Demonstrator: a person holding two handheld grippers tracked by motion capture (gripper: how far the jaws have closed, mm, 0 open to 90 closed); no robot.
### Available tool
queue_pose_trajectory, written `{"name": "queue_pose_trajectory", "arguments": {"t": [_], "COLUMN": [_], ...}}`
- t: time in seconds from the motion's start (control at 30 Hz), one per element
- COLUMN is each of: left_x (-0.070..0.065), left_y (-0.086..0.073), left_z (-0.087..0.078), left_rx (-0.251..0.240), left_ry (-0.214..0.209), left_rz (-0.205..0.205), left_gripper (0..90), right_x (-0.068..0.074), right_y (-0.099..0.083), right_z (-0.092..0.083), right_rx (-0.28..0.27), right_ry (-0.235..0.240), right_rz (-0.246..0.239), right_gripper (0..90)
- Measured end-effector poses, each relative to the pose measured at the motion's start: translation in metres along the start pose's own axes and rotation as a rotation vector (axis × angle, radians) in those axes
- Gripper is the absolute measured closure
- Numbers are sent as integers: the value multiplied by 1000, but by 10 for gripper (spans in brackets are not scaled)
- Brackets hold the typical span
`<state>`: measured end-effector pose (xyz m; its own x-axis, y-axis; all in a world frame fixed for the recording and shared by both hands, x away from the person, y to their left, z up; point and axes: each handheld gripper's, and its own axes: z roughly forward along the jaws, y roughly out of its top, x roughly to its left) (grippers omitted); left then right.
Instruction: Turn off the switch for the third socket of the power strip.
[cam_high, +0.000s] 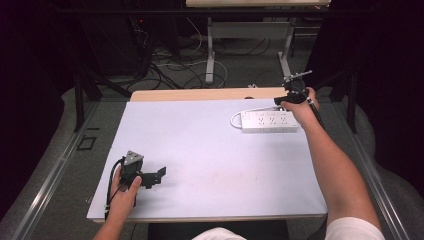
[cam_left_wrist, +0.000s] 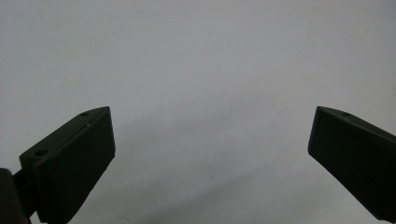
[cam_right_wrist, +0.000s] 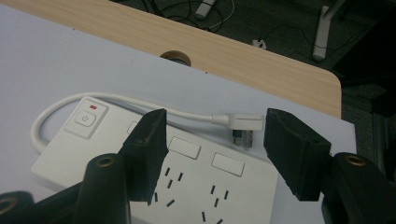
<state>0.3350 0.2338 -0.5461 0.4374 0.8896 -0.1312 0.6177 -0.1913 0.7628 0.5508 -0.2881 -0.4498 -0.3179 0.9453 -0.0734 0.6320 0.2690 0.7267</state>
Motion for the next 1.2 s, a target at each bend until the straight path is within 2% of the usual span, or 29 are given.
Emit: {"name": "queue_pose_trajectory", "arguments": {"t": [0.07, 0.13, 0.33, 0.47, 0.63, 0.8, 1.0, 1.13, 1.2], "left_x": [-1, -1, 1, 1, 1, 1, 2, 2, 2], "left_y": [-1, -1, -2, -2, -3, -3, -3, -3, -3], "left_z": [1, 0, -1, -1, -2, -3, -3, -3, -4], "left_rx": [-26, -16, 3, -1, 2, 3, 4, -2, 0], "left_ry": [14, 6, 7, 13, 19, 20, 21, 25, 27], "left_rz": [-6, -15, -8, -17, -14, -15, -24, -29, -25], "left_gripper": [5, 5, 5, 5, 5, 5, 6, 5, 5], "right_x": [0, 0, 1, 0, -6, -13, -22, -29, -29], "right_y": [-1, -1, -3, -4, -7, -10, -12, -15, -15], "right_z": [5, 9, 21, 26, 33, 37, 42, 45, 46], "right_rx": [9, 14, 17, 20, 40, 56, 63, 85, 90], "right_ry": [-4, -4, -12, -18, -38, -56, -76, -88, -84], "right_rz": [4, 11, 27, 29, 59, 58, 80, 137, 146], "right_gripper": [415, 416, 416, 415, 415, 412, 407, 419, 429]}}
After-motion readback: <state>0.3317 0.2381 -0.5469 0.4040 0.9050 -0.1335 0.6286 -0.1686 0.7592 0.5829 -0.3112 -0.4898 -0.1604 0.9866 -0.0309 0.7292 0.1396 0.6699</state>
